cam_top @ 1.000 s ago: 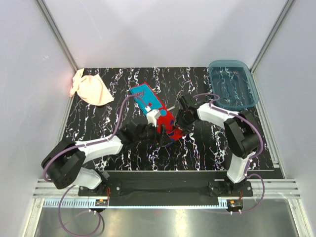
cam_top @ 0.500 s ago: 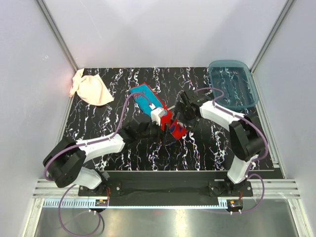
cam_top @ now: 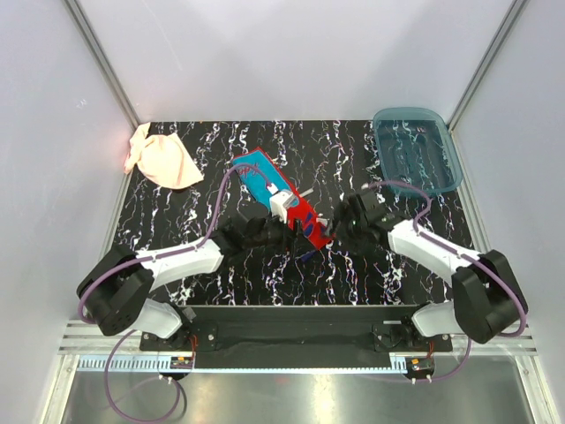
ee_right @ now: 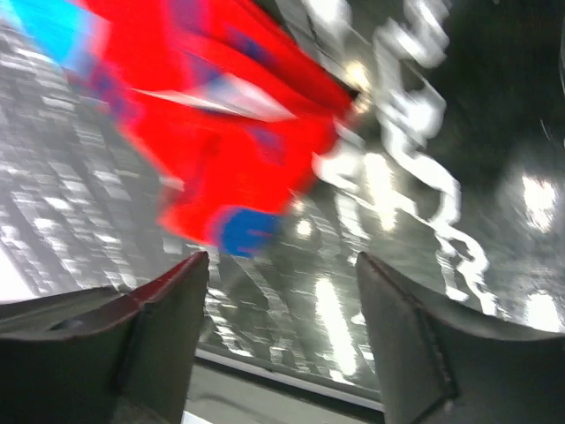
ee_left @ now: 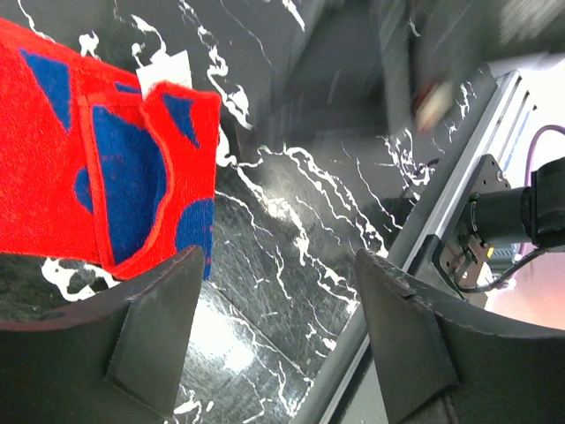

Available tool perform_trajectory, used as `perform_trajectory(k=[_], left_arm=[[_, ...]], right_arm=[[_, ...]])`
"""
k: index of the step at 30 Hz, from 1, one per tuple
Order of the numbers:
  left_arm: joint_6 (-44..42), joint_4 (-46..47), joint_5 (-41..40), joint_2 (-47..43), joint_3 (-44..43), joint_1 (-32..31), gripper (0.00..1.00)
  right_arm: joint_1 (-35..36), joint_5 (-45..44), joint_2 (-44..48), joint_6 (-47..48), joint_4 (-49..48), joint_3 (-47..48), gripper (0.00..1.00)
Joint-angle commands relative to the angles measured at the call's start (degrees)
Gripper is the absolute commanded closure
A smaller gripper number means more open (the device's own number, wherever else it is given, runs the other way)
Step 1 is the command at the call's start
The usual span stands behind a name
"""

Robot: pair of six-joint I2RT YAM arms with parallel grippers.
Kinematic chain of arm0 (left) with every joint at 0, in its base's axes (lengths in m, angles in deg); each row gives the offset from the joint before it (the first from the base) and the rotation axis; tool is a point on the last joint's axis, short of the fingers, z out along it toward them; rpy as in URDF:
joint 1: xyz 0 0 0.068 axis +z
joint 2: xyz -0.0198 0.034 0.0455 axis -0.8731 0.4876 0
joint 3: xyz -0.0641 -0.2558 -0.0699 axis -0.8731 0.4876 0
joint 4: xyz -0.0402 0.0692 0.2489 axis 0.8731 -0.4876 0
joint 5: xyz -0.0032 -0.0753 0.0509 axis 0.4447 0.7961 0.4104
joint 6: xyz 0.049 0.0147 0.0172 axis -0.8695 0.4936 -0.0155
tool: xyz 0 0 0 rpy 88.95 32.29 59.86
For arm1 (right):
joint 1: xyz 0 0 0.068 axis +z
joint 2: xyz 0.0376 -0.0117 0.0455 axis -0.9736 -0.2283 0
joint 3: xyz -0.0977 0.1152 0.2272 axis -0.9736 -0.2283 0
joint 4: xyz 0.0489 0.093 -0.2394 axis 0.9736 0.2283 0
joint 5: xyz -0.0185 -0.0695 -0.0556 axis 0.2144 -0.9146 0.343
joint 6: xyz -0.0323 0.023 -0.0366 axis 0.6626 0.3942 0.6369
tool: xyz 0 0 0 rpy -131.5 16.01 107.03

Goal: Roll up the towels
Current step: Roll the towel

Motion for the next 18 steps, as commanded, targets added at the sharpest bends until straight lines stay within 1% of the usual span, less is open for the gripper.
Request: perform_trajectory(k=[1, 3, 9, 14, 18], left_arm=[[-2.4, 6.3, -2.1, -1.2, 0.9, -0.1, 0.28], [-2.4, 8.3, -2.0, 0.6, 1.1, -0.1, 0.3], [-2.2, 12.9, 0.0, 7.0, 1.1, -0.1, 0.33], [-2.1, 14.1, -1.4, 12.8, -0.1, 0.0, 0.35], [-1.6, 15.4, -2.1, 15.3, -0.4, 0.2, 0.36]], right_arm=[[-0.2, 5.6, 0.9, -5.5, -11.3, -7.4, 0.27], [-0.2, 7.4, -0.3, -7.5, -17.0, -10.8, 0.29], [-0.2, 9.4, -5.9, -9.4, -26.7, -13.1, 0.29], [-0.2, 9.4, -8.9, -9.8, -29.8, -13.2, 0.29], [-0.1, 8.8, -10.8, -10.0, -30.8, -13.0, 0.31]])
